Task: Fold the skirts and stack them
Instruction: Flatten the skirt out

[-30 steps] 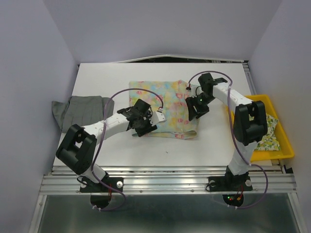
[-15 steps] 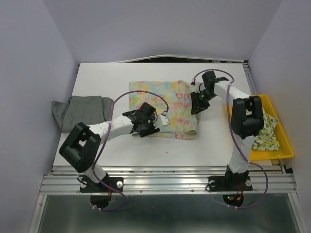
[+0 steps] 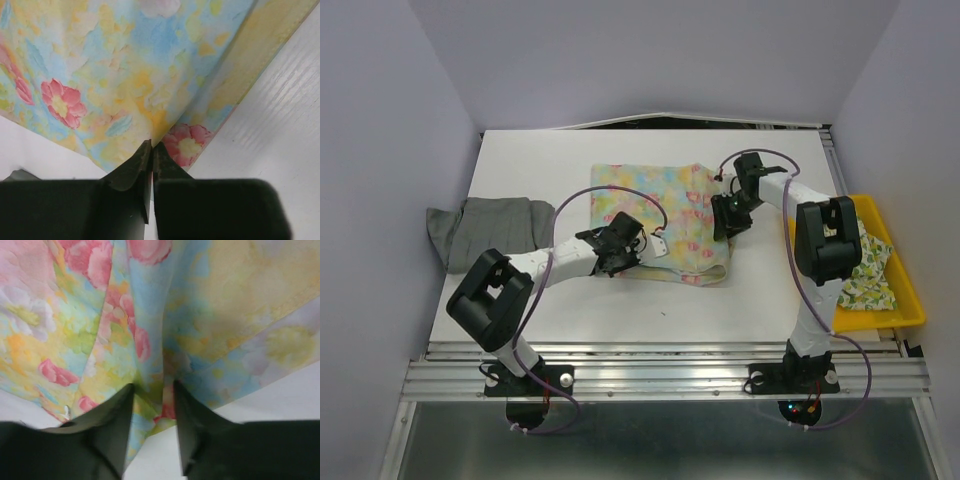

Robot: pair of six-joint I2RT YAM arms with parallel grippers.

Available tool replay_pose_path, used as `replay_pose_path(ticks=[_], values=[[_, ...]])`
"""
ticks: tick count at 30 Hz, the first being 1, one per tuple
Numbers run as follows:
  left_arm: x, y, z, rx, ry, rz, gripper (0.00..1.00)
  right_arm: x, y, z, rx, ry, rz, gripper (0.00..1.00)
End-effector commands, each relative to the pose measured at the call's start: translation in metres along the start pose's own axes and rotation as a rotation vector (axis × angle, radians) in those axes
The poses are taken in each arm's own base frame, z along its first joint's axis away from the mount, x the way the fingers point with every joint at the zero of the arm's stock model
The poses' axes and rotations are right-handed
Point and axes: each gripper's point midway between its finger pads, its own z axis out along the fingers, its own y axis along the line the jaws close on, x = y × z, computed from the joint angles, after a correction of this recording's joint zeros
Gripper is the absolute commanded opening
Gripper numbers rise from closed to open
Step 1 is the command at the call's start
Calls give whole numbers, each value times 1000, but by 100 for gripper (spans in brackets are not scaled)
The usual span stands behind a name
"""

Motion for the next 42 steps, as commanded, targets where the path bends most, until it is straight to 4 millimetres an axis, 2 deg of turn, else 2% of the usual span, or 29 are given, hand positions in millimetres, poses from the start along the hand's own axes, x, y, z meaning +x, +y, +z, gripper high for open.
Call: replay_pose_path(ticks=[1,3,4,5,9,15,19,20,21,22,23,25,30,32,34,35,36,40,41,42], values=[[-18,19,-28,-75,-70,-26,0,-9,-17,0,99,-38,-25,53],[-17,18,-34,-78,-72,-34,0,-14,-19,-5,119,-54,-29,57],[-12,15,-36,-70,-61,-42,0,-18,-21,-8,134,-68,-38,67],[-11,16,-41,-76,-66,-50,0,-19,-21,-12,139,-76,-46,70],[5,11,-49,-92,-39,-62,0,-16,-24,-13,152,-67,-79,79],[36,6,-58,-117,17,-58,0,-6,-33,-5,174,-27,-115,81],[61,-5,-53,-105,74,-12,0,-5,-26,-9,135,-15,-156,80],[68,-11,-52,-86,94,-2,3,-1,-24,-10,119,4,-176,80],[68,-14,-51,-69,88,0,20,-1,-20,-12,99,4,-189,80],[67,-16,-52,-59,81,-4,30,-2,-12,-15,51,-4,-205,78],[62,-17,-56,-48,57,-12,45,0,-5,-21,21,-1,-225,78],[54,-16,-61,-33,23,-35,52,1,12,-30,-64,-13,-244,75],[12,-12,-98,47,-157,-131,54,10,33,-61,-154,-15,-348,69],[1,-4,-108,39,-202,-183,55,23,37,-67,-182,20,-386,64],[-5,-6,-106,66,-202,-221,54,41,44,-67,-193,71,-419,58],[-3,-7,-99,86,-179,-236,52,46,42,-66,-190,84,-430,57],[-6,-10,-98,113,-186,-255,48,59,47,-61,-192,115,-451,53],[-15,-6,-83,141,-195,-316,42,83,51,-47,-179,186,-487,49],[-14,-7,-77,151,-176,-319,40,90,51,-43,-177,208,-495,49],[-5,-11,-63,166,-122,-323,36,95,47,-40,-169,231,-494,48]])
